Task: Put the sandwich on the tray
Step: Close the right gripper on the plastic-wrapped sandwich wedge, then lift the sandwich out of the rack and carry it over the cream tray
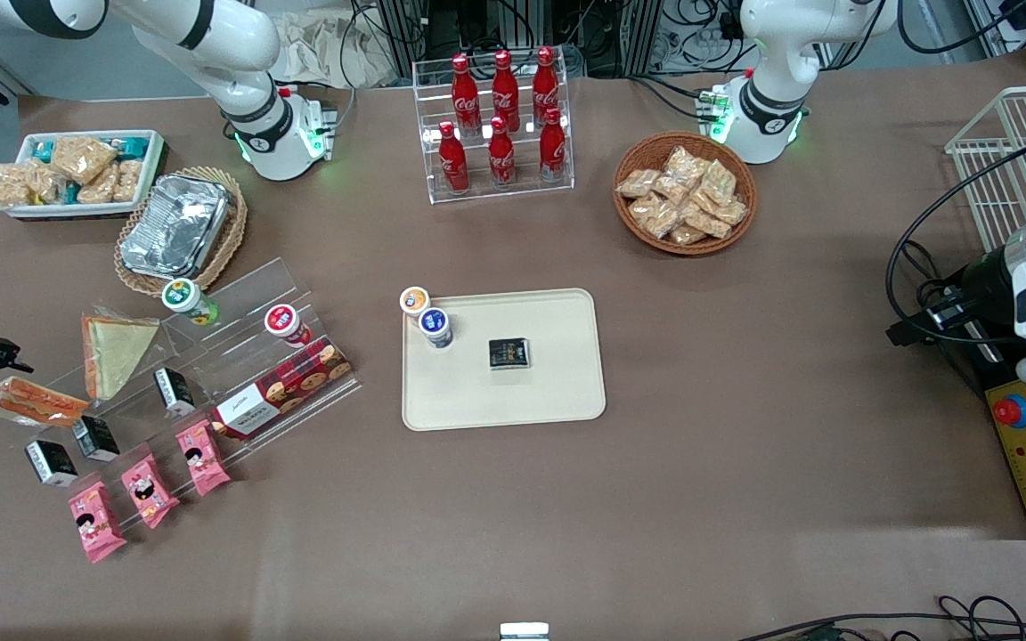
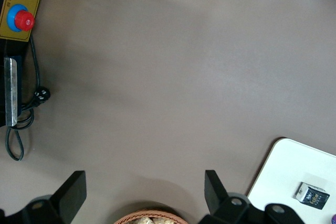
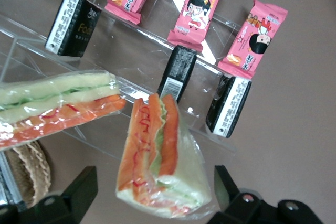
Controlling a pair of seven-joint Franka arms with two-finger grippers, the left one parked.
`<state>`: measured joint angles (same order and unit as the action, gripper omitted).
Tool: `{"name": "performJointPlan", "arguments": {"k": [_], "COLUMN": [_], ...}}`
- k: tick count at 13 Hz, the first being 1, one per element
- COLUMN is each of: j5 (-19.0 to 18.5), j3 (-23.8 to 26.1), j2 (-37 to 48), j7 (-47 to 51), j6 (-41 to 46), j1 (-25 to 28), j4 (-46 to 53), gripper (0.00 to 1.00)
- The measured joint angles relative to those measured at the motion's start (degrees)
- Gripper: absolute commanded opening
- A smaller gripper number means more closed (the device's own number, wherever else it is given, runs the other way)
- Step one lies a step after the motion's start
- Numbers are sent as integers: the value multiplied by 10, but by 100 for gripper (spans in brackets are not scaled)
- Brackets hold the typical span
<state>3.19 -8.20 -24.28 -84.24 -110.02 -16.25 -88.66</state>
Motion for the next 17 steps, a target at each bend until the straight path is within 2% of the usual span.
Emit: {"name": "performJointPlan", "arguments": {"k": [5,6,7,9,11,14,17], "j5": [0,0,0,0,0,0,0], "j3": [0,-1,-1,-1,-1,0,1], "j2": [-13,-16,-19,-24,-24,-24,-21], "j7": [-31,-33,-34,-37,-37,-38,-38], "j6": [-9,-9,-9,-9,-9,-5,36], "j1": [0,-1,-1,-1,-1,0,0], "j4": [0,0,-1,-1,0,3,36], "gripper": [98,89,70,42,25,25,25]}}
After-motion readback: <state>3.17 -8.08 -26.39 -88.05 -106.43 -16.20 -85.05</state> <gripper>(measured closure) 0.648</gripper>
